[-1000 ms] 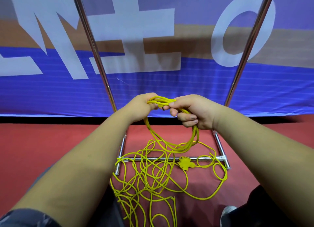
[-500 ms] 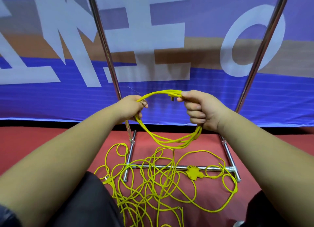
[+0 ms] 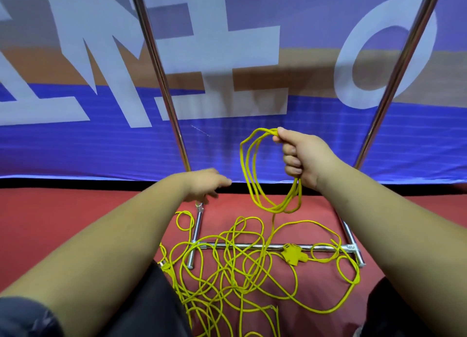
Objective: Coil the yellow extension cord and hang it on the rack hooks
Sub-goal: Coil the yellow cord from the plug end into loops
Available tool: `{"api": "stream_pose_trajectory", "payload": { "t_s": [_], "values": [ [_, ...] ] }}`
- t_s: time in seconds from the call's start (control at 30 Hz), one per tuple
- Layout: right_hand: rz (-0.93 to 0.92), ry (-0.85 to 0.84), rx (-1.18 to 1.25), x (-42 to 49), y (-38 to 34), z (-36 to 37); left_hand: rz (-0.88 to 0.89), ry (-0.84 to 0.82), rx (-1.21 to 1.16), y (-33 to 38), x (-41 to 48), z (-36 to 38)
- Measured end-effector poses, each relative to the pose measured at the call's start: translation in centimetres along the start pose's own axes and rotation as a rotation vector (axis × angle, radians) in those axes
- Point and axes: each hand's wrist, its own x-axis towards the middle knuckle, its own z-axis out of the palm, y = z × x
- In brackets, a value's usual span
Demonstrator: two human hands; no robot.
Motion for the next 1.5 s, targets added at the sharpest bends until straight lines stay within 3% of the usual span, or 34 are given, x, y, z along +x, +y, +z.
{"api": "stream_pose_trajectory", "payload": {
  "t_s": [0.13,0.3,0.43,0.63,0.7,0.8,0.93,1.0,1.1,1.2,1.33,1.43,1.5],
  "values": [
    [-0.025,0.158,0.047,1.2,0.6,-0.7,-0.038,-0.367,0.439,-0.2,-0.2,4.6],
    [-0.059,0.199,0.213,2.3,-0.2,-1.6,0.086,-0.345,0.822,-0.2,0.3,10.6],
    [-0.062,0.141,0.375,2.4,-1.2,-1.2,0.095,-0.296,0.821,-1.4,0.6,12.5],
    [-0.071,0.022,0.458,1.4,-3.0,1.1,0.201,-0.225,0.402,-1.3,2.3,10.9],
    [-0.07,-0.01,0.48,1.0,-3.5,1.7,0.242,-0.313,0.377,-1.6,2.9,11.0],
    [-0.079,-0.043,0.499,0.2,-4.3,1.9,0.236,-0.512,0.525,-2.3,3.0,11.6],
    [-0.096,-0.072,0.555,-0.8,-5.6,0.8,0.144,-0.774,0.737,-3.9,2.6,12.7],
    [-0.104,-0.079,0.576,-1.1,-5.9,-0.1,0.088,-0.806,0.812,-5.0,2.3,12.5],
    [-0.11,-0.076,0.581,-1.5,-6.0,-1.2,-0.094,-0.859,0.634,-5.8,1.8,11.0],
    [-0.109,-0.065,0.54,-1.9,-6.0,-1.8,-0.143,-0.651,0.359,-4.7,1.5,8.7],
    [-0.129,-0.059,0.41,-2.3,-6.0,-2.0,-0.002,-0.083,0.147,-1.8,1.9,5.0],
    [-0.129,-0.069,0.315,-2.7,-5.9,-2.1,0.081,0.246,-0.054,-0.8,2.0,2.5],
    [-0.12,-0.085,0.257,-2.9,-5.7,-2.3,0.209,0.509,0.056,-0.5,1.6,0.8]
  ]
}}
